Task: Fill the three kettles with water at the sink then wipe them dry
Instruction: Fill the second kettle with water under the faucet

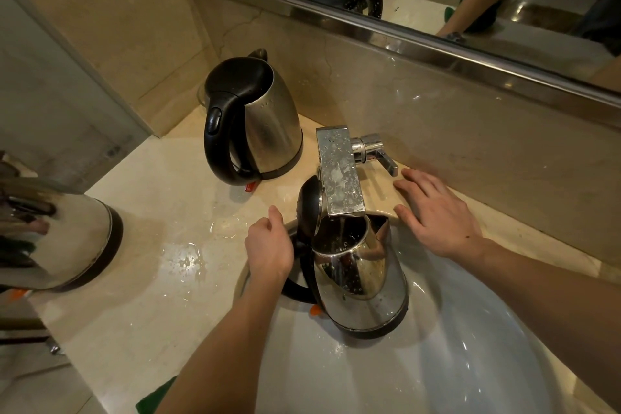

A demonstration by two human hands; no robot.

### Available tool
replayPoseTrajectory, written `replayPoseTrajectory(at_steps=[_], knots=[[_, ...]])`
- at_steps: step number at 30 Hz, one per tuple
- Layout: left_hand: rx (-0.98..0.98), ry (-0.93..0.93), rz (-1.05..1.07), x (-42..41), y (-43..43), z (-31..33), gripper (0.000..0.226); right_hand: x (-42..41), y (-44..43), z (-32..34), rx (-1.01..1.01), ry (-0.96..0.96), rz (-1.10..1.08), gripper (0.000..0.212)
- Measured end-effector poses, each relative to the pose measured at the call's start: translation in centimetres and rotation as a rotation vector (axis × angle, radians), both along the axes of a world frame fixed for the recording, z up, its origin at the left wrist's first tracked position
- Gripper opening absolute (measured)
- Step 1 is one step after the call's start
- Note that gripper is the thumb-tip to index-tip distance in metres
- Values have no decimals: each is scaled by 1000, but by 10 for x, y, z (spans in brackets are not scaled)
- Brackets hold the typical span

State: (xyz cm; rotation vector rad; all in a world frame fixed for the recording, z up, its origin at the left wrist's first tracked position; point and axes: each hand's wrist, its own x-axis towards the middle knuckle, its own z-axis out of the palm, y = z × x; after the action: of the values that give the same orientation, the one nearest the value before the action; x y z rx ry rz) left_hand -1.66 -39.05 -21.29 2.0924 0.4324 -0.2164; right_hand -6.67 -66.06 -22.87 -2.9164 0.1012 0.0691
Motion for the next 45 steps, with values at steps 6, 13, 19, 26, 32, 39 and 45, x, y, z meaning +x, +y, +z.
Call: replayPoseTrajectory(at_steps=[6, 13, 19, 26, 32, 39, 45], knots=[[1, -2, -7, -1, 0, 2, 50, 1, 0, 0, -16, 8, 4, 52], [-11, -12, 3, -1, -1, 2, 49, 1, 0, 1, -5, -9, 6, 61], [-4, -8, 9, 0, -1, -1, 50, 1, 0, 0, -10, -8, 2, 57], [-2, -10, 5, 0, 0, -1, 50, 1, 1, 1, -13, -7, 1, 55], [6, -11, -4, 0, 0, -1, 51, 1, 0, 0, -23, -8, 6, 54], [7, -7, -9, 1, 1, -3, 51, 1, 0, 0, -2, -12, -4, 63], [8, -15, -14, 0, 0, -3, 50, 2, 1, -1, 3, -17, -10, 63]])
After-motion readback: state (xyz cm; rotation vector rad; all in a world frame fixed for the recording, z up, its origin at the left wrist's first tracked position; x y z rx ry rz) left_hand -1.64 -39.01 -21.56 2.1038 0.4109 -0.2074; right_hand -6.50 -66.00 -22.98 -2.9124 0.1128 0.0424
